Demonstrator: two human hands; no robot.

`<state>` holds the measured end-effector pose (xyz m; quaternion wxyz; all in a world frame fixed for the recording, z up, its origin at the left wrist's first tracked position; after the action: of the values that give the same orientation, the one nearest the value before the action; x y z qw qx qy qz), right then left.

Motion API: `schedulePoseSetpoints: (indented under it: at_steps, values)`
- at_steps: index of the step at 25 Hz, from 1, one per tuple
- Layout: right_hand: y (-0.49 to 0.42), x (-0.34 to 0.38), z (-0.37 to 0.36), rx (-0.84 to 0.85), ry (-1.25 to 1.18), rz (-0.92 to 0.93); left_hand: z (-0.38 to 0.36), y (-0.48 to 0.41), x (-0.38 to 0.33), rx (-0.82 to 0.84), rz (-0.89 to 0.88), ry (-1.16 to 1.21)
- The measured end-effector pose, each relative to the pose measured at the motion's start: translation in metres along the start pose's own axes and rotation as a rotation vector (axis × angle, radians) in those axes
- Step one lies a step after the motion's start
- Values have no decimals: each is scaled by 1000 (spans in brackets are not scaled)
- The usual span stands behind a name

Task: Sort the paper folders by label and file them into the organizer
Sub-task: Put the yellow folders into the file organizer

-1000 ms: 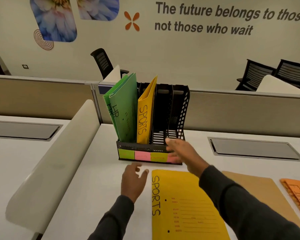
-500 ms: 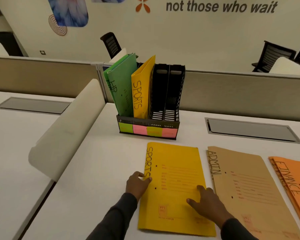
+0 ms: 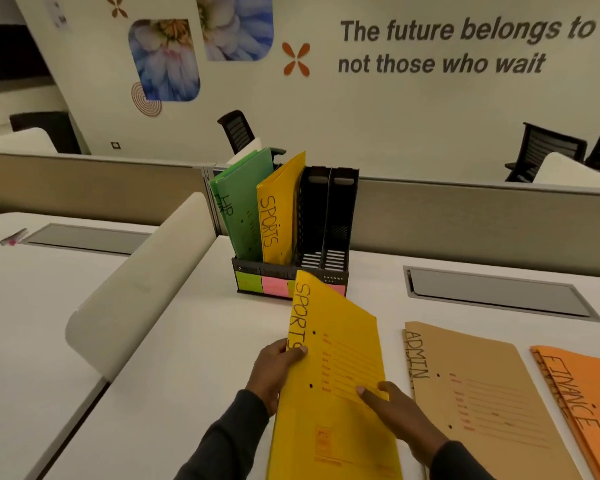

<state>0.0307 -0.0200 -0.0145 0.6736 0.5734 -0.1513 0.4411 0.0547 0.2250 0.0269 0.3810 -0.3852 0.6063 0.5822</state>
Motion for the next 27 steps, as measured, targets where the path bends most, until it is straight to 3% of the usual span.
schedulePoseSetpoints:
  at_steps: [12,19,27]
  values:
    - [12,304,-1,135,-417,540,51,60,-179,-75,-810,-176]
    - [-12,440,10,174,-462,594,77,-30,-221,0,-884,-150]
    - [-80,484,24,89,-512,613,85,-134,-239,166,-842,-236]
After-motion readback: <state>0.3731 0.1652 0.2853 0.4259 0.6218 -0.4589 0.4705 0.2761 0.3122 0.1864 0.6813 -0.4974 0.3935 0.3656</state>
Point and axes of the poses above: each hand's wrist, its own y-axis away from the middle knuckle, its own z-axis out of the back of the hand, x = y × z, the point moved 4 cm from there along -y, towards the middle knuckle, and after that the axes turned 7 degrees about -y, right-handed, at the moved point
